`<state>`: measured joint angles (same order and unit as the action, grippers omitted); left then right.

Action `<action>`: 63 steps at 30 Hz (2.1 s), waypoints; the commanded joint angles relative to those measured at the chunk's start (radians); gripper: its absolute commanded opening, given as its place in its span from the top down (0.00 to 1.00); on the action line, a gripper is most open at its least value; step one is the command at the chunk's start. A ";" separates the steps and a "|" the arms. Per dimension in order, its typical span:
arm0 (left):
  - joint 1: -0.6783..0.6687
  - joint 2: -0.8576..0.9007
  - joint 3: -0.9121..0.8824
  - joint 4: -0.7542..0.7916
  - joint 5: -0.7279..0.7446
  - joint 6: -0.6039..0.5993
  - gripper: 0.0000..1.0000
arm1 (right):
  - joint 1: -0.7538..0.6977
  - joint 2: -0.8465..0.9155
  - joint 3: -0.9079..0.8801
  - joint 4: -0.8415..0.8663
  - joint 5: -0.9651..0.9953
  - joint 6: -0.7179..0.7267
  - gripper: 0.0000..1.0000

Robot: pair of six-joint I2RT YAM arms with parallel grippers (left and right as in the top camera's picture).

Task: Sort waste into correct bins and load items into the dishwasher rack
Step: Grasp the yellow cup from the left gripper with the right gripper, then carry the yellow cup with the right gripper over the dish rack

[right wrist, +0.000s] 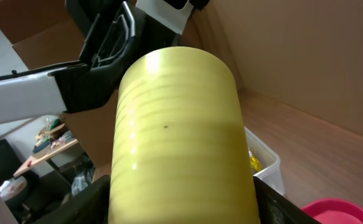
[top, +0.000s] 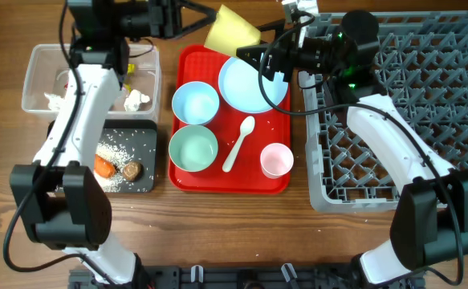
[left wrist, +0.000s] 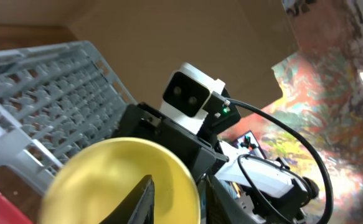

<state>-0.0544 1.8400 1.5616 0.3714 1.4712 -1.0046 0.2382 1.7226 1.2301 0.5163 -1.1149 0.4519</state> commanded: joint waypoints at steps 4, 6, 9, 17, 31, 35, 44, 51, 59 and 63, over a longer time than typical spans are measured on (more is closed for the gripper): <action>0.089 -0.003 0.013 0.003 0.003 0.026 0.74 | -0.012 0.002 0.005 0.014 -0.011 0.032 0.62; 0.109 -0.003 0.013 -0.002 0.017 0.032 0.75 | -0.036 -0.003 0.006 0.014 -0.038 0.056 0.63; 0.108 -0.003 0.013 -0.198 -0.008 0.219 0.76 | -0.084 -0.026 0.007 -0.001 -0.072 0.114 0.65; 0.108 -0.003 0.013 -0.783 -0.430 0.609 0.74 | -0.229 -0.094 0.168 -0.609 0.060 0.003 0.69; 0.107 -0.003 0.013 -0.784 -0.566 0.608 0.59 | -0.227 -0.092 0.624 -1.749 1.222 -0.243 0.96; 0.091 -0.003 0.013 -0.783 -0.637 0.608 0.00 | -0.238 -0.092 0.624 -1.748 1.220 -0.271 0.96; 0.090 -0.003 0.013 -0.784 -0.654 0.608 0.00 | -0.238 0.061 0.682 -1.828 1.035 -0.261 0.96; 0.090 -0.003 0.013 -0.784 -0.655 0.608 0.00 | -0.236 0.394 1.175 -2.065 1.037 -0.289 0.96; 0.090 -0.003 0.013 -0.784 -0.655 0.608 0.00 | -0.210 0.513 1.192 -1.946 1.036 -0.376 0.96; 0.090 -0.003 0.013 -0.784 -0.655 0.608 0.00 | -0.161 0.528 1.191 -1.915 1.099 -0.386 0.96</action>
<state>0.0383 1.8412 1.5745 -0.4152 0.8223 -0.4049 0.0490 2.2272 2.3985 -1.4078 -0.0494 0.0906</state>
